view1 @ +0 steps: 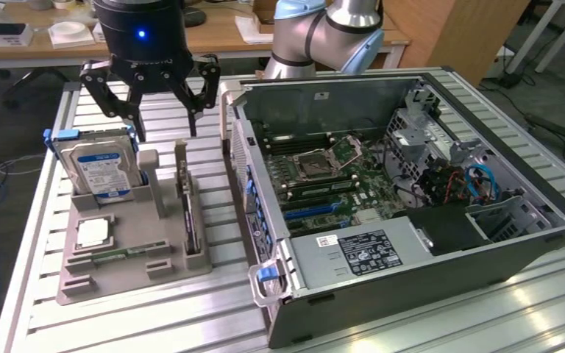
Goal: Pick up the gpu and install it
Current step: 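Pick up the gpu and move the gpu toward the slot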
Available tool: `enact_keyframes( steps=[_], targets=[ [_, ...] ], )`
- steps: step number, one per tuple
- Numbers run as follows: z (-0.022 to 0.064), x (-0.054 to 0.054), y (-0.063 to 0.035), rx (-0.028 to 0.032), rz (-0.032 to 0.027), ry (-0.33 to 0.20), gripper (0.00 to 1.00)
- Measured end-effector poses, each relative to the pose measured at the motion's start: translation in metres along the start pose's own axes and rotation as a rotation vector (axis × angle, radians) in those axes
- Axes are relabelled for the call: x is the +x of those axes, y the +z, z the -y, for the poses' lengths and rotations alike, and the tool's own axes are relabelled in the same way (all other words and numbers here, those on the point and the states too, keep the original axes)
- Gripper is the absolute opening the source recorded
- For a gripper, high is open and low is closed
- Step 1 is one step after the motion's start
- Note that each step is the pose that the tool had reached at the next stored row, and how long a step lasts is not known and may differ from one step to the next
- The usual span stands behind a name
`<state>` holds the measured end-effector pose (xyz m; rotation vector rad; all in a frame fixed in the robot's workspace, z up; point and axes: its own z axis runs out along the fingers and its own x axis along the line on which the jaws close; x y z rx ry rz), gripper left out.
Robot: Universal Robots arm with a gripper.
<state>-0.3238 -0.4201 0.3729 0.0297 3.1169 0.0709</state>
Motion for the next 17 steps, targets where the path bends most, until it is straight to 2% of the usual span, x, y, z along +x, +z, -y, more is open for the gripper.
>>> enact_keyframes(
  steps=[12, 17],
  targets=[
    [0.0005, 0.0001, 0.0022, 0.001, 0.0, 0.0, 0.67],
    [0.0021, 0.0001, 0.0029, 0.0062, 0.0002, 0.0, 0.67]
  ],
)
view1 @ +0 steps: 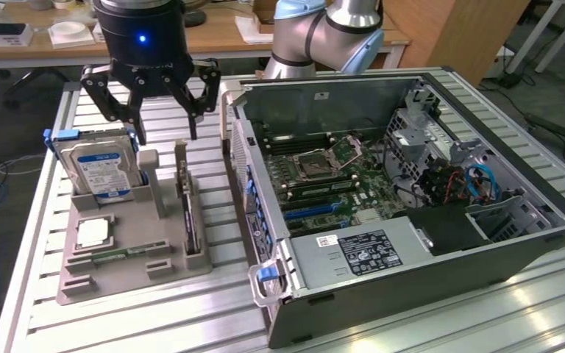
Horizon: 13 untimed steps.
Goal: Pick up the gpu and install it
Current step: 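Pick up the gpu and move the gpu toward the slot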
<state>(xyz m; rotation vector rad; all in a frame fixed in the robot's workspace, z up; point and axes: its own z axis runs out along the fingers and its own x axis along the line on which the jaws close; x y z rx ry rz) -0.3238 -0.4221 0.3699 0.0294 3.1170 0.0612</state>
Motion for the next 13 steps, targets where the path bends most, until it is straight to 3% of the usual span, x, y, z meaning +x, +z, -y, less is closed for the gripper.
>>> enact_keyframes(
  steps=[13],
  targets=[
    [0.0029, 0.0, 0.0121, 0.0058, 0.0, 0.0, 0.67]
  ],
)
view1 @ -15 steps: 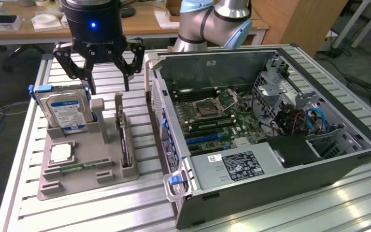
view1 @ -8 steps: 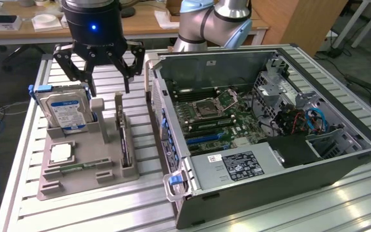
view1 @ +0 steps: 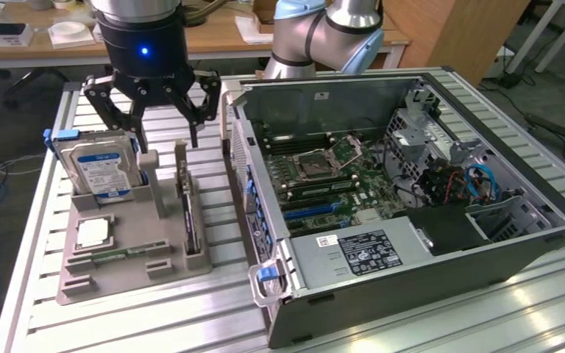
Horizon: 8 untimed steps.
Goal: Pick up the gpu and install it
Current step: 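Pick up the gpu and move the gpu toward the slot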
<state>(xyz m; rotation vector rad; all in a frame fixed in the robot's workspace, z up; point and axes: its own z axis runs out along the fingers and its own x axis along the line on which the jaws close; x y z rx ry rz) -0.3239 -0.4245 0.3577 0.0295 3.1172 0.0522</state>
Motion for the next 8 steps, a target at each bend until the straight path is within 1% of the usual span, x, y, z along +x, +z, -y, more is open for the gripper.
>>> enact_keyframes(
  steps=[8],
  targets=[
    [0.0011, 0.0002, 0.0104, 0.0005, 0.0, 0.0, 0.67]
  ],
)
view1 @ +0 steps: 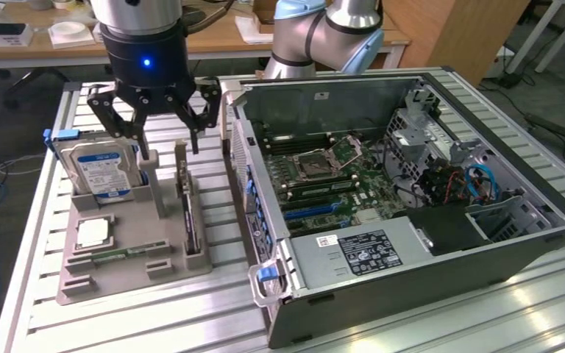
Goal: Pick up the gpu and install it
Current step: 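Pick up the gpu and move the gpu toward the slot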
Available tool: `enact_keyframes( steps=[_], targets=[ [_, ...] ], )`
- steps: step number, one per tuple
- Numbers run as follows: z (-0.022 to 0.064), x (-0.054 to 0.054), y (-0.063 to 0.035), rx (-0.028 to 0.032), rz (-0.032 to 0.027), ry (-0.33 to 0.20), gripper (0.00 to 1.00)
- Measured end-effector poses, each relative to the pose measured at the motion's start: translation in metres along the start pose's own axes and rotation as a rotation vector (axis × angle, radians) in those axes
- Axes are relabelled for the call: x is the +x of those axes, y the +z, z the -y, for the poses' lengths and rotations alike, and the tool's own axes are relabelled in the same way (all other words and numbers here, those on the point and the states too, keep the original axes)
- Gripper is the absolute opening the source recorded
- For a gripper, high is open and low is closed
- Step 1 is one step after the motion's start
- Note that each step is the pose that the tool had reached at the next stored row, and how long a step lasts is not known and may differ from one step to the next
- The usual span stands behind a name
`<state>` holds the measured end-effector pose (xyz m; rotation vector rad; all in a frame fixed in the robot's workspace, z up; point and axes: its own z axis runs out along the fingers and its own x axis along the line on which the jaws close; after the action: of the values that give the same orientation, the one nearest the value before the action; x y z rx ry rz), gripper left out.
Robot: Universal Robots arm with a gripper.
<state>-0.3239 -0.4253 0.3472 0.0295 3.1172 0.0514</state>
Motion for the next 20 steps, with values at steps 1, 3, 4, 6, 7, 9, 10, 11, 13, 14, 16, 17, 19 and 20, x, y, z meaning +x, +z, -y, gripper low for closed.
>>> enact_keyframes(
  steps=[1, 3, 4, 6, 7, 9, 10, 11, 13, 14, 16, 17, 19, 20],
  targets=[
    [0.0001, 0.0, 0.0008, 0.0003, -0.0001, 0.0, 0.67],
    [0.0002, 0.0, 0.0025, 0.0007, 0.0, 0.0, 0.67],
    [0.0002, 0.0, 0.0034, 0.0009, -0.0001, 0.0, 0.67],
    [0.0003, 0.0, 0.0054, 0.0008, 0.0, 0.0, 0.67],
    [0.0003, 0.0, 0.0064, 0.0008, 0.0, 0.0, 0.67],
    [0.0006, 0.0, 0.0085, 0.0008, 0.0, 0.0, 0.67],
    [0.0006, 0.0, 0.0093, 0.0009, -0.0001, 0.0, 0.67],
    [0.0007, 0.0, 0.0101, 0.0009, 0.0, 0.0, 0.67],
    [0.0008, 0.0, 0.0115, 0.0009, -0.0001, 0.0, 0.67],
    [0.0008, 0.0, 0.0123, 0.001, -0.0001, 0.0, 0.67],
    [0.0009, 0.0, 0.0143, 0.0013, 0.0, 0.0, 0.67],
    [0.001, 0.0, 0.0154, 0.0015, 0.0, 0.0, 0.67],
    [0.0011, 0.0, 0.0174, 0.0016, 0.0, 0.0, 0.67],
    [0.0012, 0.0, 0.0183, 0.0016, 0.0, 0.0, 0.67]
  ],
)
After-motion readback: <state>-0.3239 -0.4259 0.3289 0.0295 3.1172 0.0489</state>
